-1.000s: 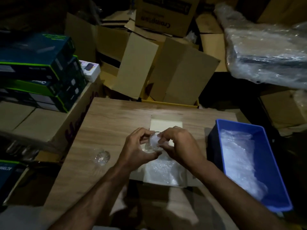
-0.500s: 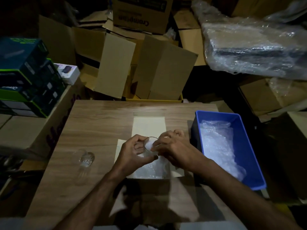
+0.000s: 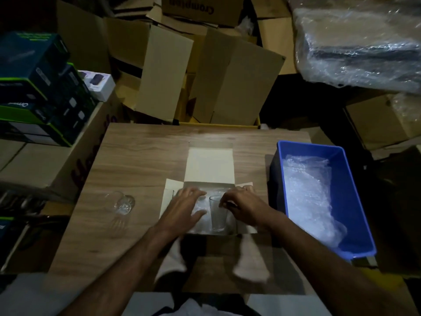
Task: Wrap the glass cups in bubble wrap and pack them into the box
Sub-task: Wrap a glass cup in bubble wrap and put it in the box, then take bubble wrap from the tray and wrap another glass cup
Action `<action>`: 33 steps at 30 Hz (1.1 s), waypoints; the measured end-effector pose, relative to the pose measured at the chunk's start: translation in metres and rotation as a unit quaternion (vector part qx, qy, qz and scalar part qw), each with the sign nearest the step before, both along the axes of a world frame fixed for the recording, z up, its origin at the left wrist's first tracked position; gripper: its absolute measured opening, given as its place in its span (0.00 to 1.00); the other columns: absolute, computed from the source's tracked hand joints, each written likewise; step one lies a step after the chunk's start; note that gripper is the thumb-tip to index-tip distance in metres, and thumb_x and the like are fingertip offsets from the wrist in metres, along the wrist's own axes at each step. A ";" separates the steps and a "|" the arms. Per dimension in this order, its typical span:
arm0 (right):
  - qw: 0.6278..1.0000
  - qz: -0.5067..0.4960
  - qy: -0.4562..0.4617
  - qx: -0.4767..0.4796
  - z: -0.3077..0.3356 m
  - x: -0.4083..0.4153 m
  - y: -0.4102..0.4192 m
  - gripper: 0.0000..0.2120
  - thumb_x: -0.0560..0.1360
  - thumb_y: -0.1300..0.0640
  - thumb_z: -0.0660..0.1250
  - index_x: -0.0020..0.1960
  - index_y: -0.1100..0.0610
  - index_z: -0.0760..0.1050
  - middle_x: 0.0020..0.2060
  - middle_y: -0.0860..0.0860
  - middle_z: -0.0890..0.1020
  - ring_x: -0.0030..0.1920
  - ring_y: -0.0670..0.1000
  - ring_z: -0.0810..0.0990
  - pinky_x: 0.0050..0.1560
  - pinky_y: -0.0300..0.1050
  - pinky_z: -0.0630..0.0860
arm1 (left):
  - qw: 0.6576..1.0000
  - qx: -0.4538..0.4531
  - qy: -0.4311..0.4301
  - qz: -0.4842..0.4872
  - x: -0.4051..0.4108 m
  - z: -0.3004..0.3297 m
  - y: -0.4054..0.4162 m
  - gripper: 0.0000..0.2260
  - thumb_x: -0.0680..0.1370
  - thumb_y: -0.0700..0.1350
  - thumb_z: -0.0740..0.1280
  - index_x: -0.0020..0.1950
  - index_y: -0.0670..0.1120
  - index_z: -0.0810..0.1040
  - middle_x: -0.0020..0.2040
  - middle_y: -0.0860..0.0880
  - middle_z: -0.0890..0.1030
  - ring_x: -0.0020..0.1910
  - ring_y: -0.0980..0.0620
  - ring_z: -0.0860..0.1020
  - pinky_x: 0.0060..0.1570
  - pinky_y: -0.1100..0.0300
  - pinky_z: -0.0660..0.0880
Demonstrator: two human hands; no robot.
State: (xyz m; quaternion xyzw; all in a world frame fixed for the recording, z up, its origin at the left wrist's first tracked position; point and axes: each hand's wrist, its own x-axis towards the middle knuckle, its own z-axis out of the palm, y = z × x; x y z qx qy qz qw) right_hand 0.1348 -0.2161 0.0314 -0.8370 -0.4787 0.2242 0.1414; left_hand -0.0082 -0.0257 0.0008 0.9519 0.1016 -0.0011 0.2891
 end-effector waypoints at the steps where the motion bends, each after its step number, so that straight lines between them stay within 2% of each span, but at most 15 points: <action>1: 1.000 -0.009 0.002 -0.017 -0.005 0.001 0.005 0.09 0.81 0.55 0.64 0.56 0.47 0.81 0.56 0.44 0.83 0.58 0.49 0.77 0.58 0.49 0.63 | 0.997 0.080 -0.007 -0.022 0.001 -0.004 0.003 0.25 0.77 0.52 0.71 0.73 0.51 0.70 0.74 0.47 0.68 0.74 0.48 0.65 0.74 0.49 0.65; 3: 0.999 -0.019 0.001 -0.050 -0.013 0.002 0.014 0.10 0.79 0.58 0.64 0.55 0.47 0.81 0.54 0.45 0.84 0.58 0.49 0.78 0.59 0.50 0.63 | 0.986 0.156 0.037 -0.045 0.004 -0.013 0.007 0.28 0.78 0.52 0.70 0.76 0.49 0.66 0.81 0.40 0.57 0.80 0.41 0.55 0.80 0.45 0.52; 4: 0.998 -0.022 0.000 -0.063 -0.017 0.003 0.017 0.11 0.78 0.60 0.64 0.54 0.47 0.81 0.54 0.45 0.84 0.58 0.50 0.79 0.59 0.51 0.62 | 0.981 0.176 0.061 -0.054 0.004 -0.018 0.008 0.30 0.79 0.53 0.69 0.78 0.47 0.64 0.82 0.38 0.52 0.81 0.39 0.51 0.79 0.46 0.47; 5: 0.997 -0.024 -0.003 -0.071 -0.021 0.003 0.020 0.12 0.76 0.61 0.64 0.54 0.47 0.81 0.53 0.46 0.84 0.57 0.50 0.79 0.58 0.51 0.62 | 0.976 0.189 0.086 -0.059 0.004 -0.022 0.009 0.32 0.80 0.54 0.68 0.80 0.47 0.61 0.82 0.38 0.48 0.82 0.40 0.48 0.79 0.47 0.44; 7: 0.996 -0.032 -0.017 -0.079 -0.027 0.003 0.023 0.13 0.74 0.62 0.64 0.53 0.48 0.80 0.52 0.48 0.85 0.56 0.52 0.80 0.56 0.51 0.61 | 0.971 0.208 0.099 -0.061 0.000 -0.030 0.010 0.34 0.79 0.57 0.67 0.80 0.45 0.59 0.82 0.38 0.45 0.82 0.40 0.46 0.78 0.48 0.45; 11: 0.994 -0.057 -0.065 -0.070 -0.035 -0.005 0.025 0.10 0.75 0.61 0.61 0.51 0.51 0.78 0.50 0.50 0.83 0.55 0.55 0.80 0.56 0.52 0.62 | 0.970 0.224 0.079 -0.051 -0.010 -0.040 0.010 0.37 0.76 0.58 0.71 0.78 0.41 0.64 0.81 0.36 0.52 0.81 0.38 0.54 0.77 0.45 0.54; 15: 0.986 -0.052 -0.135 -0.081 -0.054 -0.017 0.023 0.15 0.79 0.55 0.60 0.64 0.53 0.75 0.62 0.52 0.80 0.61 0.56 0.77 0.61 0.55 0.64 | 0.968 0.233 0.077 -0.052 -0.018 -0.046 0.008 0.38 0.74 0.58 0.72 0.77 0.40 0.66 0.80 0.34 0.56 0.79 0.36 0.58 0.75 0.44 0.58; 19: 0.980 -0.068 -0.178 -0.057 -0.060 -0.029 0.018 0.19 0.76 0.52 0.57 0.64 0.54 0.75 0.60 0.54 0.79 0.59 0.57 0.76 0.58 0.55 0.68 | 0.968 0.231 0.089 -0.050 -0.018 -0.046 0.007 0.38 0.74 0.58 0.73 0.77 0.41 0.67 0.80 0.34 0.57 0.79 0.35 0.59 0.73 0.42 0.62; 23: 0.974 -0.114 -0.194 0.025 -0.050 -0.038 0.009 0.23 0.78 0.52 0.64 0.71 0.58 0.73 0.68 0.58 0.76 0.65 0.58 0.75 0.63 0.57 0.71 | 0.977 0.204 0.045 -0.044 -0.011 -0.037 0.002 0.33 0.79 0.54 0.68 0.79 0.43 0.64 0.81 0.36 0.56 0.80 0.37 0.57 0.76 0.42 0.61; 26: 0.967 -0.145 -0.199 0.069 -0.035 -0.036 -0.003 0.24 0.78 0.51 0.64 0.73 0.57 0.71 0.72 0.58 0.72 0.69 0.58 0.72 0.67 0.56 0.69 | 0.983 0.172 0.006 -0.058 -0.001 -0.025 -0.008 0.33 0.80 0.52 0.66 0.81 0.43 0.59 0.82 0.37 0.53 0.81 0.37 0.54 0.77 0.40 0.58; 30: 0.955 -0.199 -0.196 0.099 -0.020 -0.029 -0.028 0.27 0.78 0.51 0.63 0.75 0.58 0.68 0.75 0.60 0.69 0.72 0.61 0.70 0.70 0.61 0.68 | 0.987 0.136 -0.041 -0.070 0.017 -0.003 -0.032 0.31 0.82 0.53 0.63 0.82 0.46 0.56 0.83 0.40 0.49 0.82 0.41 0.48 0.78 0.43 0.50; 33: 0.941 -0.238 -0.220 0.100 -0.010 -0.021 -0.052 0.26 0.79 0.51 0.62 0.75 0.58 0.68 0.76 0.60 0.67 0.74 0.60 0.68 0.73 0.59 0.64 | 0.985 0.146 -0.050 -0.082 0.037 0.005 -0.057 0.30 0.82 0.55 0.61 0.81 0.45 0.58 0.82 0.39 0.51 0.81 0.41 0.50 0.79 0.44 0.52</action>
